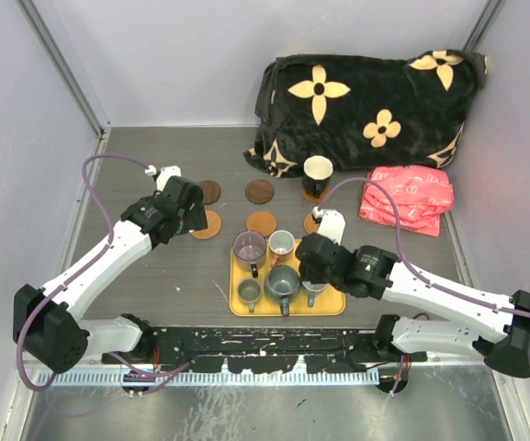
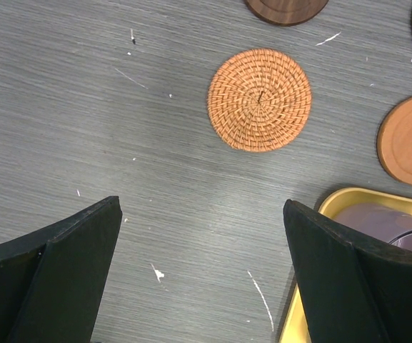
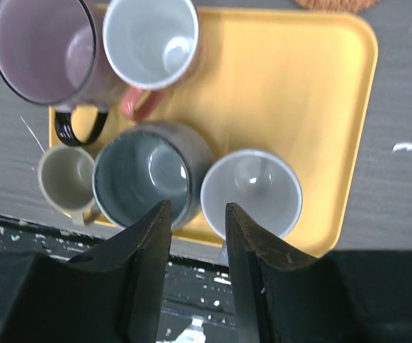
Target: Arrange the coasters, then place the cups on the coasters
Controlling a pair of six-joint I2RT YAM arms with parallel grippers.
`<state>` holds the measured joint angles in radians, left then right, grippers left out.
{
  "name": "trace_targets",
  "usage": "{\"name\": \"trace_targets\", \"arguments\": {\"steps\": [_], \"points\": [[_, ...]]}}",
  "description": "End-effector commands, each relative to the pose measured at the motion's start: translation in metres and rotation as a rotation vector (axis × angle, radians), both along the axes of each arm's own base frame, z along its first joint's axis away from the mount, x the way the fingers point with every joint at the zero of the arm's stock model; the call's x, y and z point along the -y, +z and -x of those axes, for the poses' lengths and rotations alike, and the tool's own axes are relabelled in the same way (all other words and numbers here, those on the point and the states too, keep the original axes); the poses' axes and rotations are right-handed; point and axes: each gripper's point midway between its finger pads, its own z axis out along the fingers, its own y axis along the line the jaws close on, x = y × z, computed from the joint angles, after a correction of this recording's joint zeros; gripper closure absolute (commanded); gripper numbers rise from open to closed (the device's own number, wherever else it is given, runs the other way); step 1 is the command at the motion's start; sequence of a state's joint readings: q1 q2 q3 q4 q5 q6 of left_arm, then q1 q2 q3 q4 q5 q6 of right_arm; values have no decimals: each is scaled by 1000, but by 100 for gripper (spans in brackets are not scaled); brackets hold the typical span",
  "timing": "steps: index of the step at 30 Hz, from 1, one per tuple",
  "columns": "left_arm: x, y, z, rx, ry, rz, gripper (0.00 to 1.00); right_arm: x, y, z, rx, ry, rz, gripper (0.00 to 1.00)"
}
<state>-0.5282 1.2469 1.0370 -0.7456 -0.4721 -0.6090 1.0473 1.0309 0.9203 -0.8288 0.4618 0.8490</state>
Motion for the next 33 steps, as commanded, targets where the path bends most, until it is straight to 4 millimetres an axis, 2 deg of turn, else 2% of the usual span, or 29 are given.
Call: {"name": "trace_targets", "arguments": {"steps": [1, 6, 10, 15, 21, 33], "points": [[-2, 12, 0, 45, 8, 15, 2, 6, -7, 22, -24, -95, -51, 58], [-2, 14, 4, 42, -2, 25, 2, 0, -18, 44, -40, -102, -37, 59], [-2, 18, 5, 52, -9, 30, 2, -10, -27, 53, -50, -89, 3, 59], [-2, 17, 8, 45, -15, 37, 2, -7, -40, 60, -60, -114, 26, 60], [-4, 15, 13, 45, -17, 39, 2, 1, -40, 64, -56, -153, 18, 61], [0, 17, 11, 49, -30, 51, 2, 18, -56, 61, -33, -220, 76, 62]]}}
